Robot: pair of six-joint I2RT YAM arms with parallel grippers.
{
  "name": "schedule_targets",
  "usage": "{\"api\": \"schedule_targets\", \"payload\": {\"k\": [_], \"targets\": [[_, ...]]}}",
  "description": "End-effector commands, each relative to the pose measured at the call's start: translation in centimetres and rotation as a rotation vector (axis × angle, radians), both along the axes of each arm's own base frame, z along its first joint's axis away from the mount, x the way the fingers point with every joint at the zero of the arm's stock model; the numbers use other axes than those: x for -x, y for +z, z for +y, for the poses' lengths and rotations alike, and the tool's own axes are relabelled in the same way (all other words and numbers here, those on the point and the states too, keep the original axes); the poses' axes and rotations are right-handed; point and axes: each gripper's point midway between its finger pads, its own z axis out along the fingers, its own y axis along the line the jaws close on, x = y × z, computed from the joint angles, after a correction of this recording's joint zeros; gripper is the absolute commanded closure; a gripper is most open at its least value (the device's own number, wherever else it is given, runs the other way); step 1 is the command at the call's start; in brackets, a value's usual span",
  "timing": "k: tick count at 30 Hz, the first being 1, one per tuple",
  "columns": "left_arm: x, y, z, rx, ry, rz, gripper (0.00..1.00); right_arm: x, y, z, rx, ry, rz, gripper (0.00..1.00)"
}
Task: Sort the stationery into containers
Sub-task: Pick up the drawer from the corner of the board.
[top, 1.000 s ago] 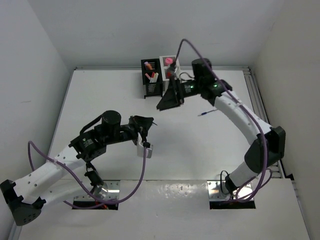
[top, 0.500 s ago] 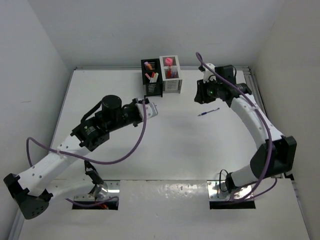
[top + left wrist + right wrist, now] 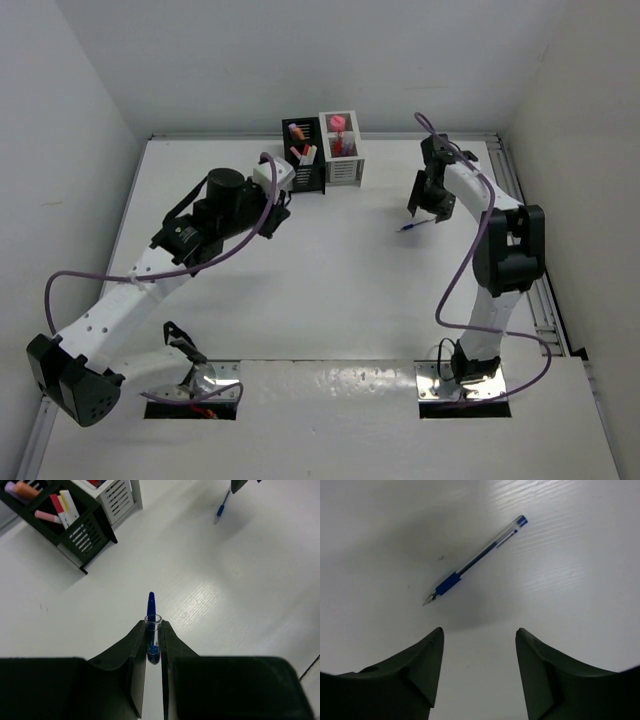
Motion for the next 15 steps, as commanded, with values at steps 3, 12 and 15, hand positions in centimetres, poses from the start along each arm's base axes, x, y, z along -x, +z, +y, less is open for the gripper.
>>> {"api": "schedule_targets", "payload": {"k": [3,12,15], "targets": [[-0.3,0.1,0.8,0.074,0.05,0.041,1.0,-3.7,0.1,-1.9,0.01,-0.2,-0.06,0.36],[-1.2,-1.1,1.4,0.077,0.073,0.076,1.0,-5.9,-3.5,-2.1,-0.043,-0.223,-0.013,0.34],[-1.4,-1.4,1.5,0.074,0.079,0.081,1.0,-6.2,-4.5,-2.2,-0.036,-0.23,-0.004,0.34]]}}
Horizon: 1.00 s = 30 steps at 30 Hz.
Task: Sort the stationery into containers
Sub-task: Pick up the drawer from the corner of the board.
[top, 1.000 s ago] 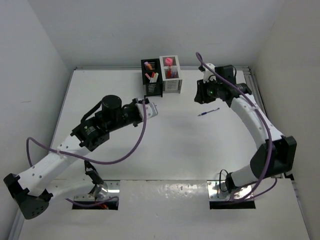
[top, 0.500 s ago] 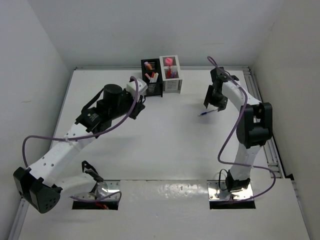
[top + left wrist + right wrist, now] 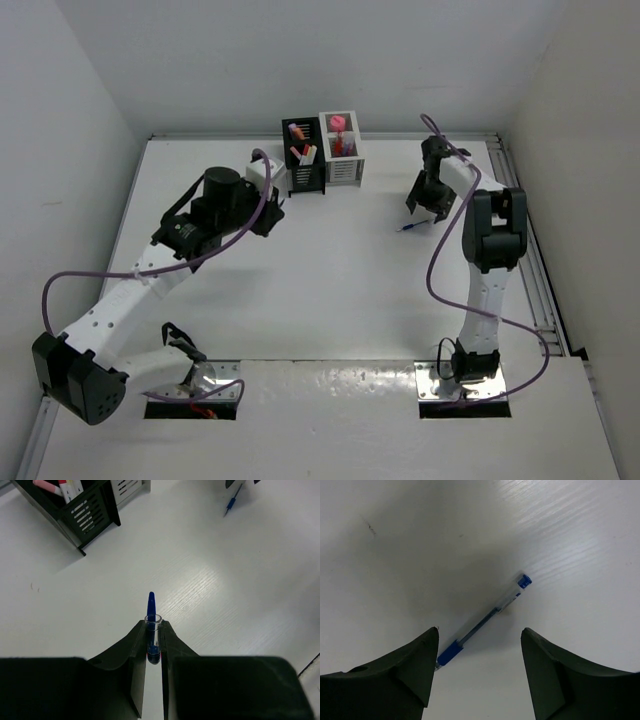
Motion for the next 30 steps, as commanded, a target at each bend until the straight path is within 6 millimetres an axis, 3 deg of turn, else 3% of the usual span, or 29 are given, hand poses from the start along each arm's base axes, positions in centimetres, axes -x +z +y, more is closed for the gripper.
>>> {"api": "schedule_targets", "payload": {"k": [1,7,17,19,22,25,30], "targets": [[-0.5,0.4,0.0,0.035,0.008,-0.006,1.0,-2.1,0.6,-0.1,-0.007,-0.029,-0.059,0.34],[-0.7,0.2,0.4,0.031,0.016,0.003,1.0,-1.7,-1.9,-0.4,0.021,-0.013,-0.01,0.39],[-0.2,-0.1,0.4,0.039,-0.013,0.02,1.0,3.4,-5.2,0.9,-0.062,0.058,0.121,0.76],[0.0,-0.1,0.3,0.037,-0.024,0.025,1.0,4.0,-5.7,0.7,-0.052,0.09,0.14,0.89],[0.2,-0.4,0.3,0.035,-0.028,0.036,1.0,5.0,-5.9,1.2,-0.082,0.116,0.158,0.99],[0.7,-0.6,-0.1,0.052,-0.051,0.047,1.0,5.7,-5.3,1.8,-0.121,0.142,0.154,1.0],[2.5,-1.2,-1.2,0.096,-0.15,0.056,1.0,6.8,-1.4,4.8,-0.256,0.255,0.073,1.0]]}}
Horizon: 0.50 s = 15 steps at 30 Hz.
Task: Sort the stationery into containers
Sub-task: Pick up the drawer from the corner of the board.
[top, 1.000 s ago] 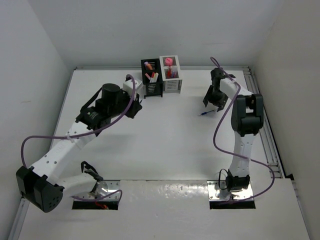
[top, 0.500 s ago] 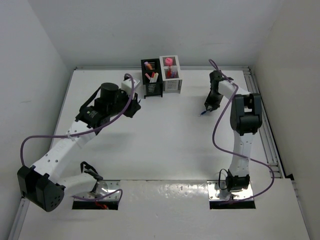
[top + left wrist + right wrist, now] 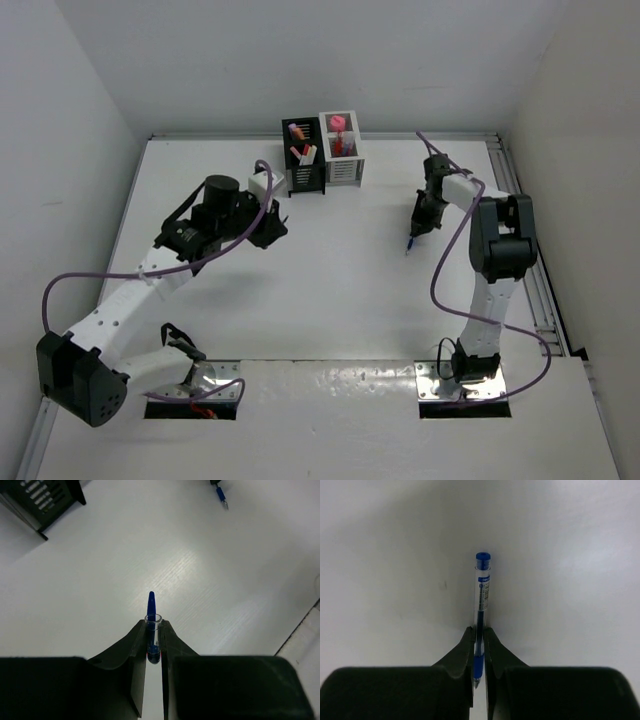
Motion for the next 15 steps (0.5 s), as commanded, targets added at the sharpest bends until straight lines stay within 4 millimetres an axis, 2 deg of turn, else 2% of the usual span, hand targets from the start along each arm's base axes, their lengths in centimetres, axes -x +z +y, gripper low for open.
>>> {"api": "schedule_targets", "payload": {"k": [1,2,6,8,10,11,15], "targets": [[1.4,0.9,-0.5,0.063,-0.064,-0.023,1.0,4.7,1.8,2.9,-0.089,0.174,0.085,1.0],[1.6,0.6,-0.5,0.059,-0.066,-0.017,1.0,5.1,2.7,3.1,-0.074,0.209,0.075,1.0],[1.5,0.4,-0.4,0.054,-0.066,-0.018,1.0,7.4,3.3,3.1,-0.004,0.317,0.123,1.0],[1.6,0.7,-0.5,0.063,-0.074,-0.029,1.0,7.4,3.7,3.2,-0.003,0.331,0.103,1.0],[2.0,0.9,-0.7,0.075,-0.098,-0.037,1.0,6.5,5.1,3.7,-0.019,0.35,0.029,1.0],[2.6,0.9,-1.0,0.091,-0.127,-0.04,1.0,5.6,6.5,4.7,-0.041,0.378,-0.041,1.0],[3.2,0.5,-1.5,0.118,-0.153,-0.032,1.0,2.9,9.8,7.2,-0.059,0.451,-0.233,1.0]]}}
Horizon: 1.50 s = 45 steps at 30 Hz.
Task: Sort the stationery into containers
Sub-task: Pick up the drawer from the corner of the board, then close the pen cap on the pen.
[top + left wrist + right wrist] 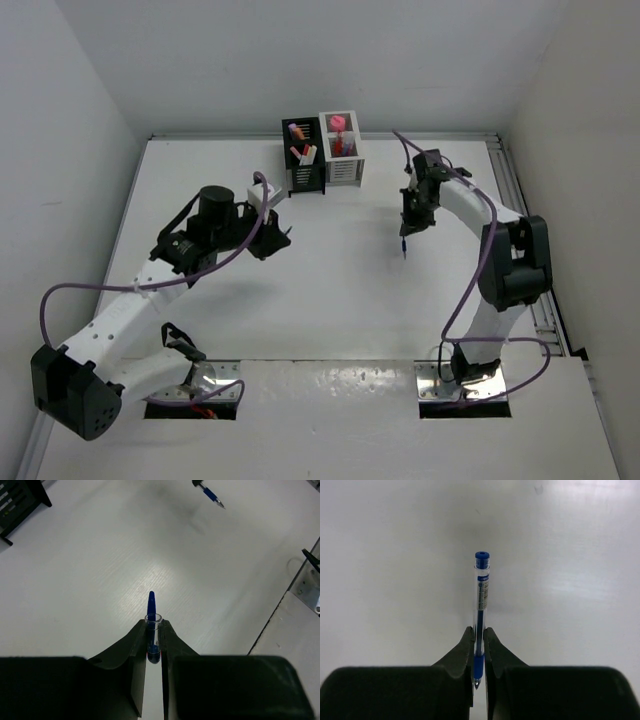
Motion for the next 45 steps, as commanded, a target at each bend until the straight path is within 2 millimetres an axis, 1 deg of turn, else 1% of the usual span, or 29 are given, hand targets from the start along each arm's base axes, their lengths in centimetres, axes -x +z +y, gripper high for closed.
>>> {"api": "schedule_targets", "payload": {"k": [1,2,3,5,6,7,8,9,10,11,12,13,14,17,18,19,21,22,28,38,45], "targets": [[0.1,1.2,-0.6,0.058,-0.033,-0.039,1.0,-4.8,5.6,3.2,-0.075,0.111,-0.31,1.0],[-0.2,1.1,-0.6,0.058,-0.028,-0.038,1.0,-5.6,6.3,3.9,-0.08,0.132,-0.363,1.0],[-0.3,1.3,-0.6,0.06,-0.023,-0.042,1.0,-7.5,7.6,5.1,-0.09,0.171,-0.469,1.0],[-0.8,1.3,-0.6,0.055,-0.019,-0.053,1.0,-9.0,8.7,6.9,-0.098,0.213,-0.576,1.0],[-1.0,1.1,-0.6,0.05,-0.013,-0.053,1.0,-10.7,9.8,7.9,-0.107,0.229,-0.665,1.0],[-1.1,1.1,-0.6,0.049,-0.011,-0.056,1.0,-11.5,10.6,9.0,-0.114,0.242,-0.708,1.0],[-1.2,1.0,-0.5,0.046,-0.006,-0.058,1.0,-12.8,11.6,9.6,-0.124,0.23,-0.765,1.0],[-1.3,0.9,-0.4,0.041,-0.002,-0.056,1.0,-13.5,10.9,10.1,-0.126,0.219,-0.761,1.0],[-1.5,0.7,-0.3,0.037,0.003,-0.056,1.0,-14.7,11.8,10.8,-0.132,0.196,-0.802,1.0],[-1.5,0.7,-0.3,0.036,0.004,-0.057,1.0,-15.4,12.1,11.2,-0.132,0.187,-0.828,1.0],[-1.5,0.5,-0.2,0.033,0.006,-0.055,1.0,-15.9,11.9,11.3,-0.128,0.176,-0.838,1.0],[-1.6,0.4,-0.1,0.027,0.007,-0.058,1.0,-16.4,11.1,11.7,-0.125,0.178,-0.837,1.0],[-1.6,0.3,0.0,0.025,0.008,-0.058,1.0,-17.0,11.4,11.9,-0.119,0.172,-0.875,1.0],[-1.9,0.3,0.3,0.016,0.015,-0.067,1.0,-17.9,10.5,12.6,-0.116,0.194,-0.911,1.0],[-2.1,0.1,0.4,0.012,0.017,-0.065,1.0,-18.2,10.2,12.2,-0.097,0.177,-0.92,1.0],[-2.2,-0.1,0.5,0.006,0.018,-0.067,1.0,-18.2,9.3,12.2,-0.093,0.178,-0.913,1.0],[-2.5,-0.3,0.6,0.001,0.02,-0.062,1.0,-18.5,8.8,12.2,-0.096,0.173,-0.92,1.0],[-2.6,-0.4,0.7,0.0,0.021,-0.06,1.0,-18.4,7.9,12.2,-0.094,0.176,-0.906,1.0],[-3.5,-0.7,0.8,0.005,0.027,-0.056,1.0,-19.1,7.1,12.9,-0.112,0.186,-0.931,1.0],[-3.7,-1.2,1.4,0.006,0.037,-0.043,1.0,-19.8,5.3,12.8,-0.097,0.168,-0.916,1.0],[-3.9,-1.4,1.4,0.015,0.035,-0.036,1.0,-20.2,4.5,12.7,-0.079,0.153,-0.919,1.0]]}}
